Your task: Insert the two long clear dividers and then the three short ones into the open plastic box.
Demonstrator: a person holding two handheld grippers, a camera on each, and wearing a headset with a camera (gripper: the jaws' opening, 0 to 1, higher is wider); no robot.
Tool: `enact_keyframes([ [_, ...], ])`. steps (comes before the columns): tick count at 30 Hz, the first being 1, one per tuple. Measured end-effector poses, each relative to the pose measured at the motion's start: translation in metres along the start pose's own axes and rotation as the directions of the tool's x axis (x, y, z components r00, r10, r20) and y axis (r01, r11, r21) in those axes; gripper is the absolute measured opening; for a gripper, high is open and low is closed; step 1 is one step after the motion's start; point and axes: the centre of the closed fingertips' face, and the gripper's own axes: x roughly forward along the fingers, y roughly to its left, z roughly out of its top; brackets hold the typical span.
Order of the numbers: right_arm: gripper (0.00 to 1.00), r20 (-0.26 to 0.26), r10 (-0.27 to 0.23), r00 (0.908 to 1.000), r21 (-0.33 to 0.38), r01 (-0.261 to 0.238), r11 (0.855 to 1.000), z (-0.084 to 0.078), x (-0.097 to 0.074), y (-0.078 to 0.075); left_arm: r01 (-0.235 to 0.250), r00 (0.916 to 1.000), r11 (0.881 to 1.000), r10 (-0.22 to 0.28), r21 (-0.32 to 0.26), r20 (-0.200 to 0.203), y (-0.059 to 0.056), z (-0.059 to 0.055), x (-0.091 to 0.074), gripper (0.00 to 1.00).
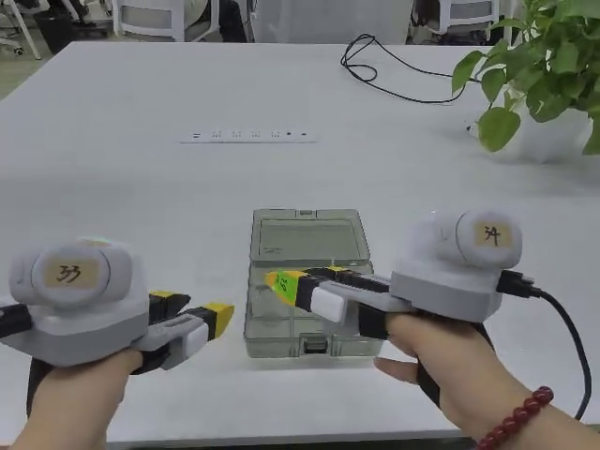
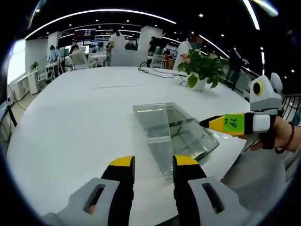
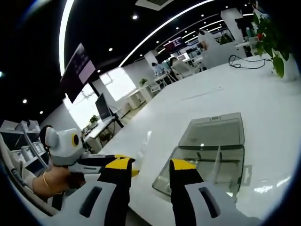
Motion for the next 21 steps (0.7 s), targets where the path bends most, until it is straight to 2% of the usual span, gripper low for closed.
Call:
enact_keyframes([
  [4,0.3,0.025,0.026,0.9994,0.042,-0.027,0.999,0.001,0.006,0.01,0.021,0.9988,1.0,-0.022,0.01,0.043,-0.009,0.008,-0.004,0.3],
  [8,0.27,0.044,0.044,0.9981,0.054,-0.047,0.997,0.002,0.01,0.017,0.061,0.9946,0.998,-0.062,0.022,0.083,-0.021,0.015,-0.006,0.3],
  [12,0.24,0.065,0.06,0.9961,0.065,-0.064,0.996,0.004,0.012,0.022,0.094,0.9907,0.995,-0.097,0.037,0.095,-0.033,0.018,-0.007,0.3],
  [21,0.15,0.084,0.065,0.9943,0.086,-0.072,0.994,0.007,0.012,0.025,0.145,0.9827,0.989,-0.148,0.033,0.111,-0.05,0.023,-0.009,0.3],
])
